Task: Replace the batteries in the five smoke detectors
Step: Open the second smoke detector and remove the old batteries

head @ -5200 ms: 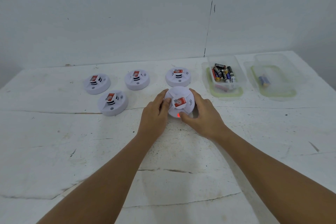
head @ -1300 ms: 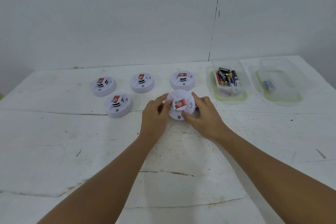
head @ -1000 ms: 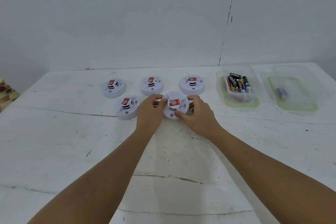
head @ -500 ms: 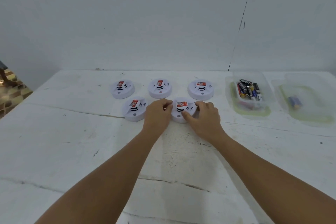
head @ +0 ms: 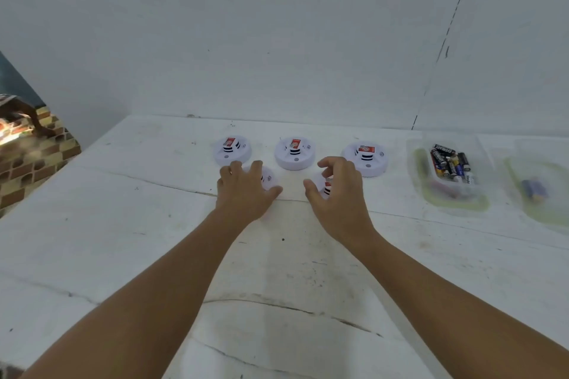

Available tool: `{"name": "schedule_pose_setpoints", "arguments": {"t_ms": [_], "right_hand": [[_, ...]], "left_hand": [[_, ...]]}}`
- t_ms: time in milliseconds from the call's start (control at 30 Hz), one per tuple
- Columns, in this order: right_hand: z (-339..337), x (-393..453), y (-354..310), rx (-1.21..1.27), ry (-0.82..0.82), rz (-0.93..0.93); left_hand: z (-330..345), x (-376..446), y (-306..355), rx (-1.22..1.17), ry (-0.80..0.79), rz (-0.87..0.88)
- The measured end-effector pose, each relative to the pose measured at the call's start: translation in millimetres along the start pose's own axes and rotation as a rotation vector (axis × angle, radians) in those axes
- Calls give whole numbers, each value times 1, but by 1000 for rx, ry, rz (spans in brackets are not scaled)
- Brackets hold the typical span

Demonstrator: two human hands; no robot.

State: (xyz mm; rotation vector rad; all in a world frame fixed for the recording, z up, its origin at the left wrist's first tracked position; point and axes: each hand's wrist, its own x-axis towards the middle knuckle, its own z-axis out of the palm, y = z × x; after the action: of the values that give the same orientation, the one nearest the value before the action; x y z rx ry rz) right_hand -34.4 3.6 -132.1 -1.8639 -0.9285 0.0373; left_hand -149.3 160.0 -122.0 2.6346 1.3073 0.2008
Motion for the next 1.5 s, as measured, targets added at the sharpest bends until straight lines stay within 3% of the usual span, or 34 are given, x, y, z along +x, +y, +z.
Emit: {"name": "schedule_pose_setpoints", "arguments": {"t_ms": [100,233,367,467,567,767,1067,1267,1500], "right_hand": [[7,0,-8,31,-51,-12],[11,-1,-16,47,-79,-56],[12,0,-29,128,-138,-82],[13,-3,-37,193,-204,-128],[15,-5,-44,194,-277,-169],[12,-9,-48,194,-294,-246],[0,-11,-52,173,-262,-328],[-14,-4,-54,122,-392,-377],[-19,-10,-50,71,-321,-383]], "left_hand": [[3,4,-9,-93,-74,1],[-5,-5,-13,-323,6,-16],[-32,-24,-8,-943,15,-170],[-44,-35,-11,-1596,-181,-340],[-49,-50,-16,-1864,-342,-339],[-48,-69,-11,-1990,-464,-263],[-56,-76,13,-1953,-401,-249],[-57,-77,22,-1959,-411,-318],[-52,-75,28,-1911,-424,-326]]}}
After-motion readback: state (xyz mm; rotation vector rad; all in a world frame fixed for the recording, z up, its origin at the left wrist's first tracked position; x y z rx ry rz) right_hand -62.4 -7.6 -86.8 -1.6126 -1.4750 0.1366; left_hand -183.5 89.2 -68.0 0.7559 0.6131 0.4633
